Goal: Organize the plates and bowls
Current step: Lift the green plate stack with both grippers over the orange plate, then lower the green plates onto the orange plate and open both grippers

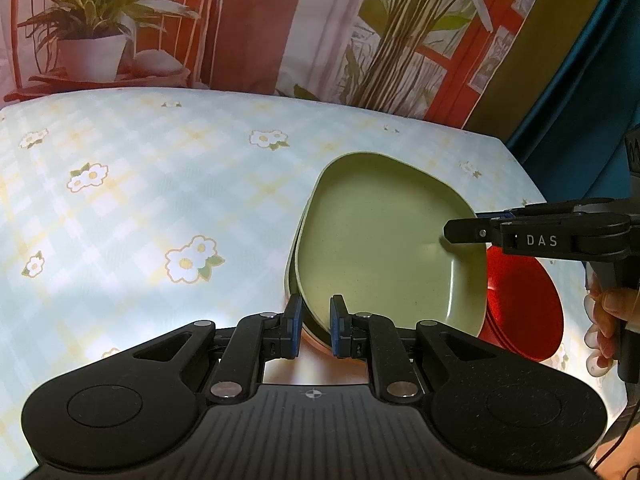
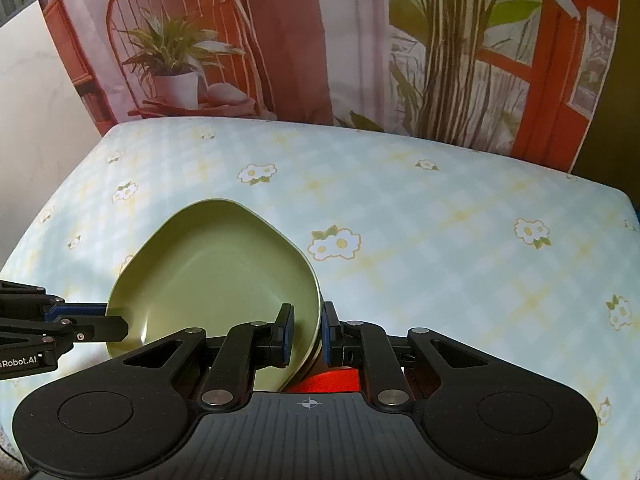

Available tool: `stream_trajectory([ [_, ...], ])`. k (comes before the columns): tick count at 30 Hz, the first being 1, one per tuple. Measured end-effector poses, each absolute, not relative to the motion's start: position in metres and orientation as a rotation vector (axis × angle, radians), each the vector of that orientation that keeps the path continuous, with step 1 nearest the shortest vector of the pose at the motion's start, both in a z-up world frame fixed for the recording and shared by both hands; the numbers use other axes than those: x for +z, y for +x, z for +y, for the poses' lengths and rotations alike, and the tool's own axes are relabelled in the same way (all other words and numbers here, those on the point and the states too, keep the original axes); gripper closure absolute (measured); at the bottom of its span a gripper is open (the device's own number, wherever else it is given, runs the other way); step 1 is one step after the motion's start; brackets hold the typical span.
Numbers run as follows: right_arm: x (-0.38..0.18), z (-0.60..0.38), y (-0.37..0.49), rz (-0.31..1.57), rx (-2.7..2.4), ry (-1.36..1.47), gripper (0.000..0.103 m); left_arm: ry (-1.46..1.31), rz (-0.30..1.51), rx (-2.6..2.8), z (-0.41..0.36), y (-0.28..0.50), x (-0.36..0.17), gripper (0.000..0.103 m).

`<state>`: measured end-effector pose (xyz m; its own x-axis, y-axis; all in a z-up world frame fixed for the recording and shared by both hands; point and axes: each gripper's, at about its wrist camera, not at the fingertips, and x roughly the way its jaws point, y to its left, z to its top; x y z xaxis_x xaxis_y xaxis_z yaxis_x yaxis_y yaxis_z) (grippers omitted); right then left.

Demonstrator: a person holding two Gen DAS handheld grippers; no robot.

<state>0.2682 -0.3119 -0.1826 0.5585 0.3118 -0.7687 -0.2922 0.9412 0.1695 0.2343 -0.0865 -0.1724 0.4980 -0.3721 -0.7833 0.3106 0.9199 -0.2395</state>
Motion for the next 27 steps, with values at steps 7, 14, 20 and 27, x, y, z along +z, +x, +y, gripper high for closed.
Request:
stream_trajectory([
  [7, -0.1837, -0.3104, 0.2698, 0.915, 0.356, 0.017, 0.090, -0.072, 0.969, -0.416, -0.0883, 0.2359, -0.1737, 0.087],
  [14, -0.1836, -0.3096, 0.2699, 0.918, 0.354, 0.013, 0.089, -0.073, 0.979, -0.413, -0.0864, 0.2363, -0.1769, 0.087],
  [20, -0.1847, -0.3104, 0.2701, 0.914, 0.351, 0.012, 0.087, -0.079, 0.979, -0.414, -0.0859, 0.2366, -0.1780, 0.087],
  [27, -0.1845, -0.3103, 0.2719, 0.905, 0.347, 0.005, 0.085, -0.084, 0.980, -0.420, -0.0849, 0.2370, -0.1785, 0.087],
])
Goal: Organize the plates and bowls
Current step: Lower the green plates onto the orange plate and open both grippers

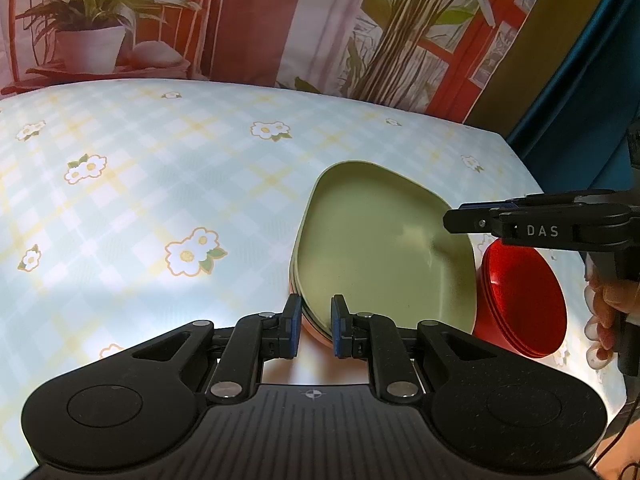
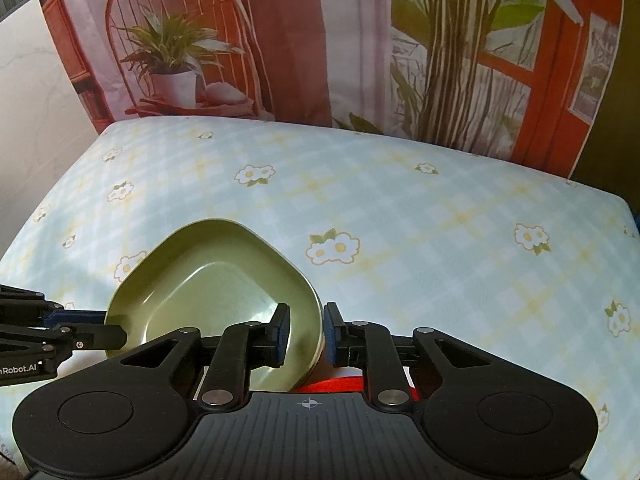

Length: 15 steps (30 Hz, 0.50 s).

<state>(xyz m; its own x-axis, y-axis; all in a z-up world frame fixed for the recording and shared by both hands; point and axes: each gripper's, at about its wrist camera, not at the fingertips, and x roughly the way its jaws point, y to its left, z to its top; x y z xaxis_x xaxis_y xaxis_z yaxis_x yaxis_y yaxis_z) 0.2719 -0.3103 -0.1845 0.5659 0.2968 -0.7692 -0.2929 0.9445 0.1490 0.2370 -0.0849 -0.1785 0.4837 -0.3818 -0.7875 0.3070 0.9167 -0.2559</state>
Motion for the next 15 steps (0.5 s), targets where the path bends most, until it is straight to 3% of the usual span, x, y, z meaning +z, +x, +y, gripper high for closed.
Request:
stream_trajectory([
  [15, -0.196, -0.309, 0.275, 0.948, 0.328, 0.000, 0.084, -0.114, 0.880, -0.408, -0.079, 0.257, -0.157, 0.087],
])
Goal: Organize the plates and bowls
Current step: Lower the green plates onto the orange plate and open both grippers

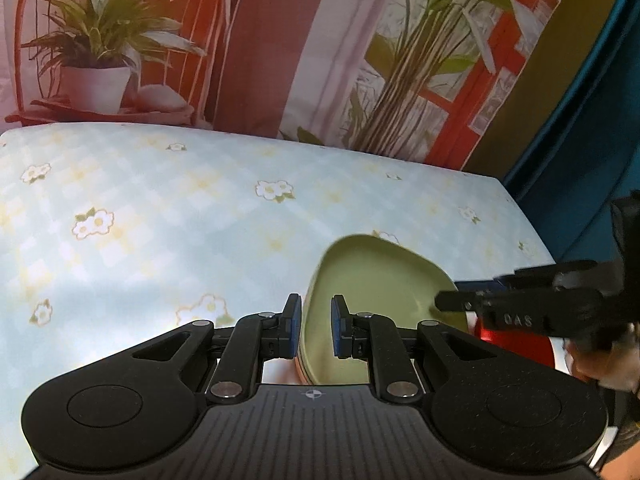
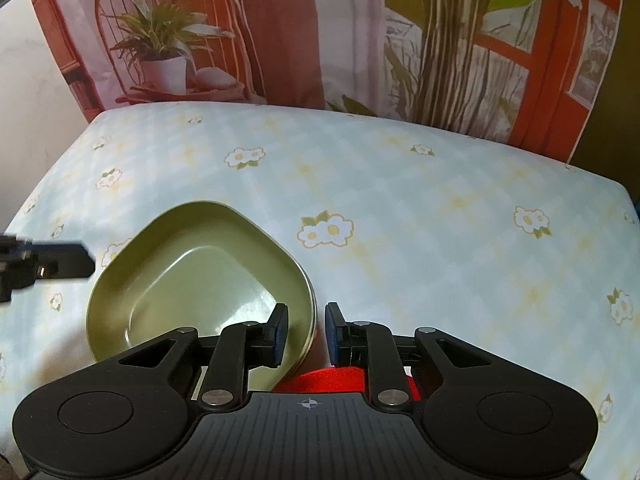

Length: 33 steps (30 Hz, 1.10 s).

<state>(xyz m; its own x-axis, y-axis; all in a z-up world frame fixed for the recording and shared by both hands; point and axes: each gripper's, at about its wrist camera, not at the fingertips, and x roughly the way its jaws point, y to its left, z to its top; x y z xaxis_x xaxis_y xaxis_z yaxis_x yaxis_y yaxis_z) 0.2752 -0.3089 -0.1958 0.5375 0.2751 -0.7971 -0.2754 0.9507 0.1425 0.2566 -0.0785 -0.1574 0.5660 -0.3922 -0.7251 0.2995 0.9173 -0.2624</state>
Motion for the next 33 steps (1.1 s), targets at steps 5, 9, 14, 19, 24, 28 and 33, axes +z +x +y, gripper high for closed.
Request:
stream_trajectory([
  [5, -0.196, -0.310, 0.274, 0.948, 0.330, 0.005, 0.084, -0.095, 0.913, -0.405, -0.083, 0.264, -0.167, 0.087],
  [9, -0.196, -0.312, 0.274, 0.943, 0.328, 0.012, 0.084, -0.086, 0.926, -0.395, -0.081, 0.264, -0.171, 0.087],
  [14, -0.190, -0.317, 0.268, 0.909, 0.326, 0.030, 0.083, -0.084, 0.910, -0.382, -0.078, 0.261, -0.166, 0.087],
  [19, -0.180, -0.323, 0.259, 0.858, 0.329, 0.024, 0.079, -0.068, 0.872, -0.377, -0.081, 0.250, -0.154, 0.072],
  [24, -0.170, -0.332, 0.248, 0.811, 0.320, 0.040, 0.063, -0.043, 0.835, -0.385, -0.090, 0.235, -0.142, 0.054],
  [28, -0.166, -0.340, 0.240, 0.791, 0.315, 0.035, 0.058, -0.031, 0.811, -0.390, -0.097, 0.226, -0.137, 0.041],
  [33, -0.166, -0.351, 0.230, 0.777, 0.324, 0.046, 0.048, -0.025, 0.811, -0.400, -0.105, 0.221, -0.135, 0.024],
])
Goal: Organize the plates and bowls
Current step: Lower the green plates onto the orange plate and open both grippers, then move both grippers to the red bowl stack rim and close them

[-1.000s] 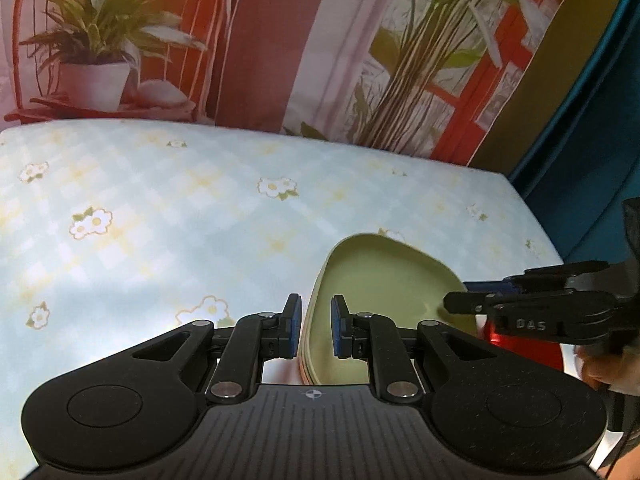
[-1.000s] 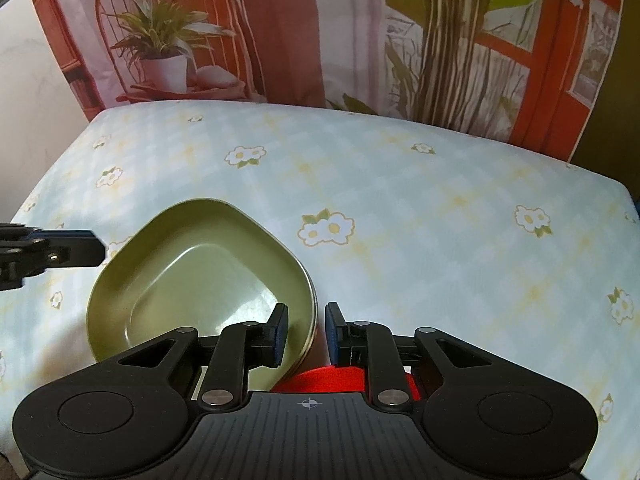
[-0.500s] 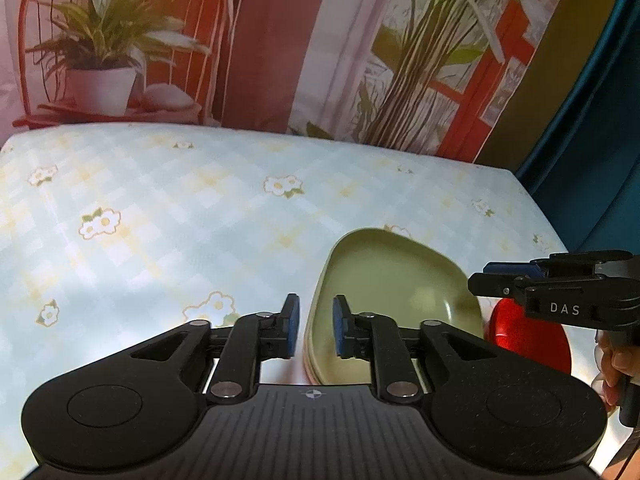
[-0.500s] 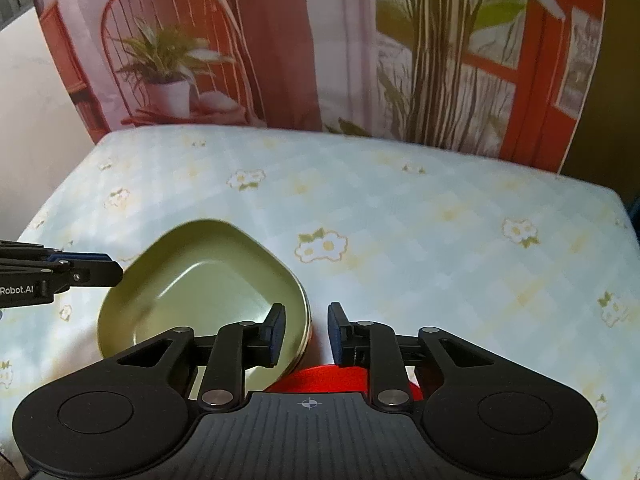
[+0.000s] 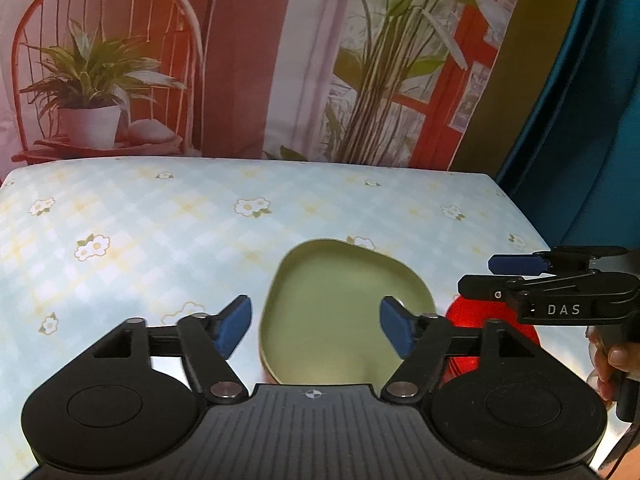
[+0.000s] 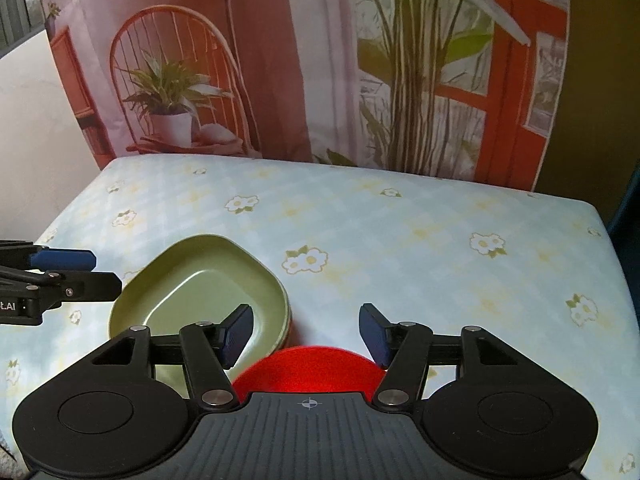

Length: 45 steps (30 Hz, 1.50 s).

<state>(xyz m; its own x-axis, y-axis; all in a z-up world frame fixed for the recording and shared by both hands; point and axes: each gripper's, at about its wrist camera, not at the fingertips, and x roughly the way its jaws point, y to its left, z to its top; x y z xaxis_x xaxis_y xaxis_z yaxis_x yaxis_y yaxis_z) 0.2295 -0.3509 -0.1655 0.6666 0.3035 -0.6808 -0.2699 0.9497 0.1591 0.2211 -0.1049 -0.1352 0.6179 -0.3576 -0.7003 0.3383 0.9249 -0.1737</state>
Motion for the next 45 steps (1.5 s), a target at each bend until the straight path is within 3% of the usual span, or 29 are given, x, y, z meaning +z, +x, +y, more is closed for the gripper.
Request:
stream_trajectory([
  [2, -0.164, -0.357, 0.225, 0.770, 0.319, 0.054, 0.046, -0.022, 0.814, -0.405, -0.108, 0.220, -0.136, 0.018],
  [4, -0.163, -0.364, 0.222, 0.764, 0.305, 0.057, 0.033, -0.017, 0.814, -0.410, -0.111, 0.217, -0.136, 0.013],
  [6, -0.161, -0.371, 0.220, 0.756, 0.286, 0.060, 0.014, -0.012, 0.816, -0.417, -0.115, 0.215, -0.135, 0.011],
  [12, -0.160, -0.396, 0.211, 0.756, 0.256, 0.084, 0.000, -0.011, 0.820, -0.409, -0.125, 0.211, -0.135, 0.006],
  [45, -0.179, -0.458, 0.168, 0.705, 0.229, 0.139, 0.001, 0.001, 0.879, -0.471, -0.175, 0.180, -0.146, 0.006],
])
